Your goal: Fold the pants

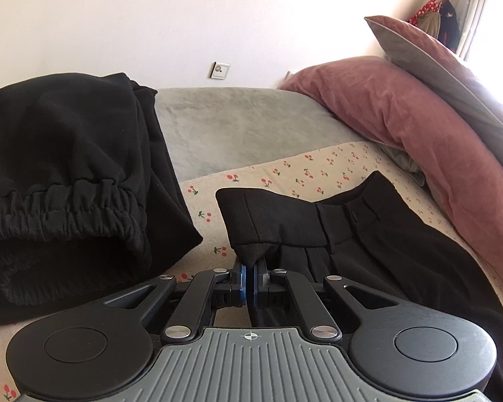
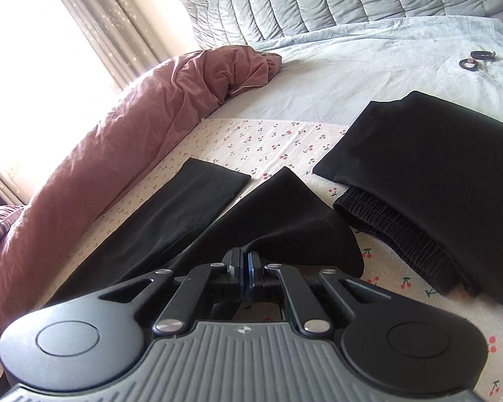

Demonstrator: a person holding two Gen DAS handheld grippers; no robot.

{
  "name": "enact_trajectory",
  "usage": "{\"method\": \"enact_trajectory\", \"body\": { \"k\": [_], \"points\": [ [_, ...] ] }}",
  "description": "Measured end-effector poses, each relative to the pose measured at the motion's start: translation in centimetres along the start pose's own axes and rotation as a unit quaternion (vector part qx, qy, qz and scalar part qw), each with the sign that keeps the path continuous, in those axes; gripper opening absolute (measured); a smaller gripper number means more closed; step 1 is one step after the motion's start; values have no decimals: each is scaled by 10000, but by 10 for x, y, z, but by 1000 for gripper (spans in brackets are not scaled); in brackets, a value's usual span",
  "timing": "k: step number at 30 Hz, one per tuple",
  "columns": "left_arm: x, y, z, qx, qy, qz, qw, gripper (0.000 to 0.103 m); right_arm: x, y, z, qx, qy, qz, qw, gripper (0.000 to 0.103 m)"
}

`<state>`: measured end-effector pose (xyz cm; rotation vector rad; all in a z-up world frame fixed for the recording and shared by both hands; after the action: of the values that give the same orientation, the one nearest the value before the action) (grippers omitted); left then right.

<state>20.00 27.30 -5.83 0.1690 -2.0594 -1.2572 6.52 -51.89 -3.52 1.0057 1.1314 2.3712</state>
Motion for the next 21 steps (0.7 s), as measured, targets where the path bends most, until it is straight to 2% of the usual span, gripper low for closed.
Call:
{"method": "enact_trajectory", "body": {
  "k": [5, 10, 12, 13, 14, 15, 16, 17, 19, 21],
  "points": [
    [1, -6, -1, -43, -7, 84, 10000, 3, 19, 3, 2, 60, 113, -127, 9998, 0],
    [7, -9, 1, 48, -141, 237, 9996, 12, -7, -17, -21, 131, -440, 358, 9983, 0],
    [14, -6, 2, 86, -186, 213, 9996, 18, 0, -10, -21, 236, -543, 119, 9982, 0],
    [18, -3, 2, 93, -212, 143, 9996, 26, 6, -4, -18, 392, -607, -89, 9973, 5],
    [22, 1, 2, 54, -222, 40, 9997, 31, 11, 1, -15, 534, -652, -266, 9961, 14],
    [25, 4, 2, 2, -196, -59, 9998, 48, 14, 4, -13, 625, -676, -385, 9950, 32],
    [26, 6, 2, -26, -178, -133, 9998, 64, 14, 5, -13, 638, -665, -401, 9949, 42],
    [25, 6, 2, -45, -208, -159, 9996, 67, 11, 2, -14, 596, -623, -333, 9957, 43],
    [19, 2, -1, -73, -311, -17, 9995, 66, 0, -6, -17, 506, -586, -117, 9969, 42],
    [11, -7, -8, -414, -267, 21, 9988, 63, -8, -13, -19, 612, -690, 2, 9957, 42]
  ]
}}
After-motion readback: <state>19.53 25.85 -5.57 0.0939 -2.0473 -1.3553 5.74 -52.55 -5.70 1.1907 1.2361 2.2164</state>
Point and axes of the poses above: each gripper's, at about its wrist camera, not at the fingertips, and x roughly against the way its jaws point, z to its left, y to its top, the point moved 8 cm from there along -x, roughly the way its jaws point, and after that the axes turned 13 degrees about -z, right-handed, at the moved point
